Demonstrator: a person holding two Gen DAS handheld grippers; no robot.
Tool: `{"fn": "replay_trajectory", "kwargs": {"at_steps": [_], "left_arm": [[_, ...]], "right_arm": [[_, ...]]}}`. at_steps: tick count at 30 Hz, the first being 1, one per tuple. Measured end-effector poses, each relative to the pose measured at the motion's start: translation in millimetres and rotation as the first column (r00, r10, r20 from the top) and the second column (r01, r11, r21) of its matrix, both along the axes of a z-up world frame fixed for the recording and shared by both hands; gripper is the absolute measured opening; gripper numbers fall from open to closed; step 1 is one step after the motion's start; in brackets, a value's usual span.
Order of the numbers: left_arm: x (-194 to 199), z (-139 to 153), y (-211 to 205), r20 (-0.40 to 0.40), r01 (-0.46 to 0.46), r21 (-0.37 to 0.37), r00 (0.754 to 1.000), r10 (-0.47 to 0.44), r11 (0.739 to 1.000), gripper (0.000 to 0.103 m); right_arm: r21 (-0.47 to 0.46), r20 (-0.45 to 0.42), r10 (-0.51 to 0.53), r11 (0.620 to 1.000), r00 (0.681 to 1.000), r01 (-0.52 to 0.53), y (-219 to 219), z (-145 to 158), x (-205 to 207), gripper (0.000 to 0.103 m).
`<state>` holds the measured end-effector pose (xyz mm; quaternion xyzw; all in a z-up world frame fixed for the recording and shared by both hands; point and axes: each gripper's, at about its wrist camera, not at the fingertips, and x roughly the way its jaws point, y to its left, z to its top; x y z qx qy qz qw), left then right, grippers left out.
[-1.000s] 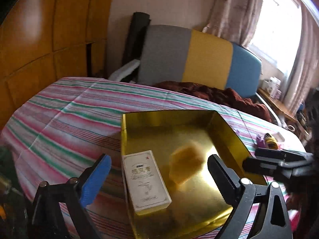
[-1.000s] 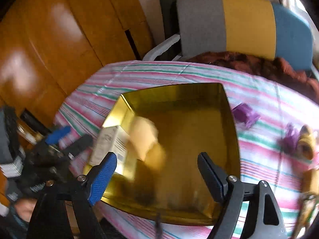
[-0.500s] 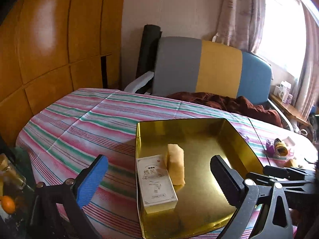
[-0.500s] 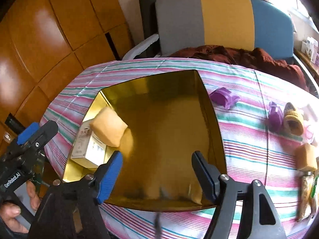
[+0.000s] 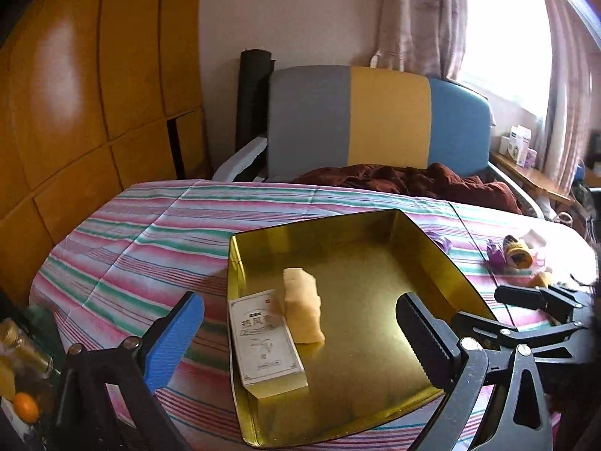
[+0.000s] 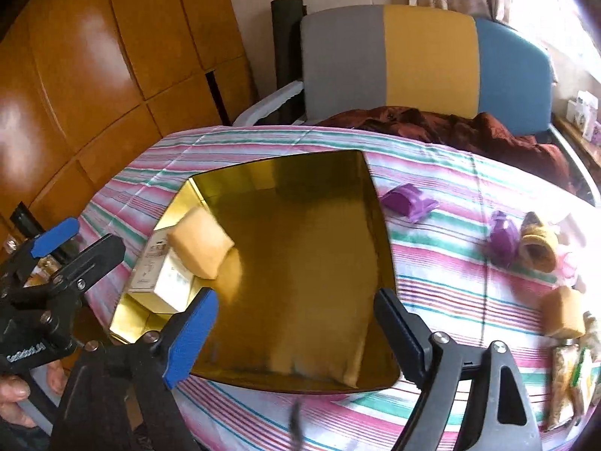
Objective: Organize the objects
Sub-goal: 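Move the left tool from the tray toward the purple snack packets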
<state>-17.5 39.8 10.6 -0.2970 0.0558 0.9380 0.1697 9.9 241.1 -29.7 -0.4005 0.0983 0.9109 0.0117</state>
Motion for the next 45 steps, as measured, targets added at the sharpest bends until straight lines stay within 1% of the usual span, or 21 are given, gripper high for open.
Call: {"fn": "replay_trajectory", "kwargs": {"at_steps": [2, 11, 15, 23, 25, 28, 33, 36, 38, 40, 42, 43, 44, 45], "left_arm": [[2, 1, 5, 0.002, 0.013, -0.008, 1.000, -0.013, 1.000, 0.103], [12, 2, 31, 0.006, 0.089, -0.043, 0.996, -0.088, 0.995, 0.103], [16, -1, 43, 0.021, 0.122, -0.058, 0.992, -0.121, 0.991, 0.103], [18, -5, 68, 0.043, 0.190, -0.090, 0.981, -0.187, 0.978, 0.103], [17, -5, 76, 0.044, 0.218, -0.101, 0.976, -0.214, 0.971, 0.103], [13, -1, 88, 0.051, 0.262, -0.098, 0.965, -0.258, 0.960, 0.103], [-2, 5, 115, 0.089, 0.347, -0.103, 0.937, -0.338, 0.932, 0.102], [-12, 7, 137, 0.122, 0.402, -0.110, 0.913, -0.389, 0.909, 0.100], [-19, 9, 153, 0.155, 0.440, -0.097, 0.893, -0.424, 0.893, 0.096], [-29, 12, 171, 0.199, 0.471, -0.066, 0.870, -0.451, 0.880, 0.093], [-41, 13, 187, 0.260, 0.490, -0.020, 0.844, -0.469, 0.872, 0.084], [-48, 13, 198, 0.297, 0.498, 0.012, 0.826, -0.479, 0.867, 0.084], [-55, 13, 208, 0.324, 0.499, 0.038, 0.813, -0.483, 0.866, 0.084], [-61, 13, 216, 0.345, 0.492, 0.054, 0.807, -0.479, 0.869, 0.084]], "right_arm": [[-0.003, -0.004, -0.009, 1.000, 1.000, 0.009, 4, 1, 2, 0.087], [-0.003, -0.042, -0.126, 0.992, 0.991, 0.126, 39, 7, 15, 0.089], [-0.020, -0.037, -0.130, 0.991, 0.991, 0.130, 53, 5, 19, 0.089], [0.016, -0.020, -0.189, 0.982, 0.982, 0.189, 85, 0, 30, 0.089], [0.024, -0.019, -0.212, 0.977, 0.977, 0.213, 96, 1, 33, 0.089], [0.048, -0.018, -0.246, 0.968, 0.969, 0.247, 117, 6, 35, 0.089], [0.126, -0.015, -0.262, 0.957, 0.965, 0.261, 146, 16, 35, 0.089], [0.164, -0.015, -0.277, 0.947, 0.961, 0.275, 167, 19, 34, 0.089], [0.176, -0.020, -0.296, 0.939, 0.955, 0.294, 183, 19, 34, 0.089], [0.162, -0.020, -0.321, 0.934, 0.947, 0.320, 201, 15, 34, 0.089], [0.129, -0.021, -0.345, 0.930, 0.938, 0.345, 217, 11, 36, 0.089], [0.099, -0.023, -0.363, 0.926, 0.932, 0.363, 226, 7, 38, 0.089], [0.078, -0.020, -0.372, 0.925, 0.928, 0.372, 230, 4, 38, 0.089], [0.056, -0.009, -0.382, 0.923, 0.924, 0.382, 235, 1, 39, 0.089]]}}
